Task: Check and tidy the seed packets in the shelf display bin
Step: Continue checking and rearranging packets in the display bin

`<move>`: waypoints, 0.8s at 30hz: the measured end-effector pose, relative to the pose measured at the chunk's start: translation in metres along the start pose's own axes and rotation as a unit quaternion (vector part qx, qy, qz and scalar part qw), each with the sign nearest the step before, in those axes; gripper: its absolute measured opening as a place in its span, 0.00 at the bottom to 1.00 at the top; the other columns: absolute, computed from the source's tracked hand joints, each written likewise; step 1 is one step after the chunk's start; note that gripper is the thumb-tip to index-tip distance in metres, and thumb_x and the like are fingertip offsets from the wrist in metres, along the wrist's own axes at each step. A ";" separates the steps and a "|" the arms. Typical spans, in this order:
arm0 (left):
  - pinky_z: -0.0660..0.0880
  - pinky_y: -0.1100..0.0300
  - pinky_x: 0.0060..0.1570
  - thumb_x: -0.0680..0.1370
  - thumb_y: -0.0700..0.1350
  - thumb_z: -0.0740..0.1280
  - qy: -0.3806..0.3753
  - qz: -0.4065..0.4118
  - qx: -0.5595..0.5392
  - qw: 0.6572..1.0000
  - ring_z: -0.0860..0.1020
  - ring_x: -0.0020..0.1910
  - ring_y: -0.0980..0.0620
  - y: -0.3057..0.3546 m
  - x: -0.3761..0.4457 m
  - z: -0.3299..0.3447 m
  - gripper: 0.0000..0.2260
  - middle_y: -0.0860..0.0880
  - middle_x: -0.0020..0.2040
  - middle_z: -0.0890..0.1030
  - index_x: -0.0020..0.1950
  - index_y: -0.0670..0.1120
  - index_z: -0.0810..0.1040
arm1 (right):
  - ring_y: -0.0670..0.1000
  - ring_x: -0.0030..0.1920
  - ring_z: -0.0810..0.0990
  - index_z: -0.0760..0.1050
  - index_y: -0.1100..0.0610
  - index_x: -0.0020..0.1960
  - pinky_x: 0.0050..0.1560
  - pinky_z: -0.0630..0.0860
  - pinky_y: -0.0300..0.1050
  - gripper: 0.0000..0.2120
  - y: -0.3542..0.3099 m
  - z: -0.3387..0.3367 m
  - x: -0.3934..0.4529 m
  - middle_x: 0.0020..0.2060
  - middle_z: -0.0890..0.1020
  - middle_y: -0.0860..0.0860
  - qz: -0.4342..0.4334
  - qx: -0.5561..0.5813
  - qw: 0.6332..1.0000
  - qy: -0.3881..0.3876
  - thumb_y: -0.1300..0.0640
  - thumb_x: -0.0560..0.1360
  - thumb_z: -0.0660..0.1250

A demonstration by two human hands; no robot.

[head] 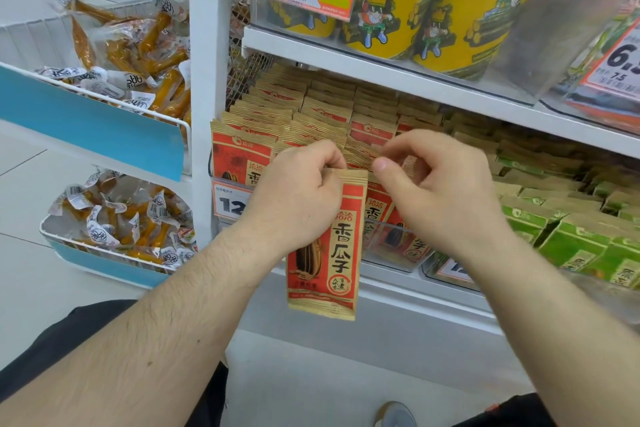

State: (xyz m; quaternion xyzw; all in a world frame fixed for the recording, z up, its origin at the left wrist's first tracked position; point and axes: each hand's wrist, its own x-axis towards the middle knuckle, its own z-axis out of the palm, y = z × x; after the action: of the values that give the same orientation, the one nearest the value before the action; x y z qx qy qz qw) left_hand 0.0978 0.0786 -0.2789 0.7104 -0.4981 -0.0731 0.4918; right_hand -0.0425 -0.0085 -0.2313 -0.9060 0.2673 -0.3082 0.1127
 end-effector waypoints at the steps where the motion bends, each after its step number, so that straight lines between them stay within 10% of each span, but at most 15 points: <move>1: 0.75 0.51 0.45 0.77 0.41 0.60 0.001 0.016 -0.002 1.000 0.76 0.45 0.51 0.002 -0.001 0.002 0.08 0.53 0.40 0.79 0.42 0.52 0.76 | 0.37 0.36 0.75 0.79 0.47 0.47 0.39 0.70 0.33 0.05 -0.001 0.005 -0.008 0.39 0.80 0.39 0.063 0.055 0.996 -0.010 0.47 0.73 0.68; 7: 0.75 0.57 0.41 0.77 0.43 0.65 -0.013 0.033 -0.034 0.999 0.77 0.43 0.58 0.012 -0.008 0.012 0.07 0.56 0.40 0.79 0.42 0.53 0.78 | 0.66 0.40 0.81 0.77 0.57 0.39 0.38 0.79 0.66 0.17 0.010 0.029 -0.026 0.36 0.81 0.61 0.181 0.272 0.944 -0.048 0.42 0.69 0.67; 14: 0.80 0.46 0.43 0.69 0.41 0.77 -0.079 -0.099 -0.223 0.966 0.79 0.36 0.49 0.003 -0.005 0.007 0.07 0.46 0.35 0.81 0.34 0.49 0.82 | 0.43 0.22 0.72 0.77 0.58 0.33 0.24 0.68 0.36 0.17 0.027 0.023 -0.045 0.22 0.76 0.47 0.203 0.352 0.913 -0.030 0.56 0.79 0.64; 24: 0.80 0.61 0.37 0.63 0.43 0.72 -0.085 -0.094 -0.310 0.942 0.80 0.33 0.55 0.005 -0.005 0.016 0.04 0.51 0.31 0.82 0.36 0.49 0.83 | 0.46 0.17 0.68 0.75 0.61 0.32 0.18 0.62 0.35 0.19 0.033 0.011 -0.044 0.20 0.74 0.53 0.279 0.441 0.853 -0.020 0.58 0.80 0.62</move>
State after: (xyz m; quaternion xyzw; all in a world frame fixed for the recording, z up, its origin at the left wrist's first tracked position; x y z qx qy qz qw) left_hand 0.0829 0.0725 -0.2852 0.5577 -0.4215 -0.3297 0.6345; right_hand -0.0790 -0.0108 -0.2738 -0.6545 0.3425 -0.3308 0.5873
